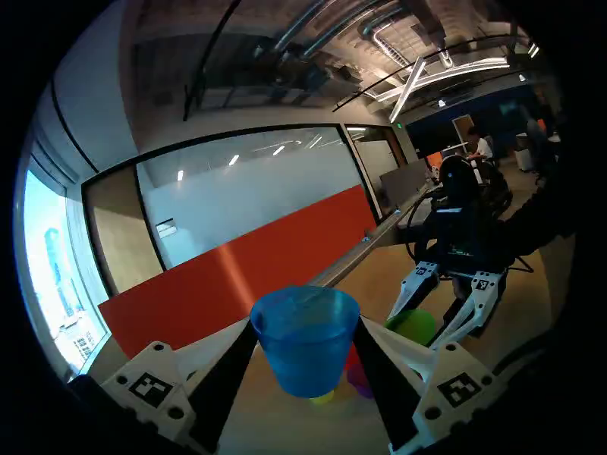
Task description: Pour water
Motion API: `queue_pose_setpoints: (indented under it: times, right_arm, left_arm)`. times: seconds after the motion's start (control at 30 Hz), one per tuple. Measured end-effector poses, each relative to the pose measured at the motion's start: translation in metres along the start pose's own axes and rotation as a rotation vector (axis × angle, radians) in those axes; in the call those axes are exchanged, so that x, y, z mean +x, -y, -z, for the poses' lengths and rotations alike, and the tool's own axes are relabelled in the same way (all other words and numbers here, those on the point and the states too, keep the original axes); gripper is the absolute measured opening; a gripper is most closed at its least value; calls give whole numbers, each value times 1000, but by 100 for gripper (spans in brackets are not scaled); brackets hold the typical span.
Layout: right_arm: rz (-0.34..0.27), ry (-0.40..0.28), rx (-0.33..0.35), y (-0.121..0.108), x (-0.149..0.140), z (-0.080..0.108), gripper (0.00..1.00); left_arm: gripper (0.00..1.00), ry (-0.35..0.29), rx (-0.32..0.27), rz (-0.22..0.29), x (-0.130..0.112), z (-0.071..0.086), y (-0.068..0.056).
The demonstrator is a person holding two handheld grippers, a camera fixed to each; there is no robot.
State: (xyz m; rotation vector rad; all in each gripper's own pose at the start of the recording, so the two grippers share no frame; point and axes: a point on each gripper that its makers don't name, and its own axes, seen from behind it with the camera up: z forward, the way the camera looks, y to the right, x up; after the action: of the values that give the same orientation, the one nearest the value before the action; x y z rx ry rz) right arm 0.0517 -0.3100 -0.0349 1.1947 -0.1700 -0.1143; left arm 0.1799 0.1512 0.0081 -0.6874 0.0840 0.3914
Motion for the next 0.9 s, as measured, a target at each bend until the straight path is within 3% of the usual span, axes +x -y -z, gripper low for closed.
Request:
queue_pose_setpoints:
  times: [0.43, 0.9]
  right_arm:
    - [-5, 5, 28, 10, -5, -5, 92]
    - [2, 9, 54, 19, -6, -10, 93]
  left_arm:
    - [85, 1, -5, -69, 3, -1, -4]
    - [84, 0, -14, -96, 3, -2, -7]
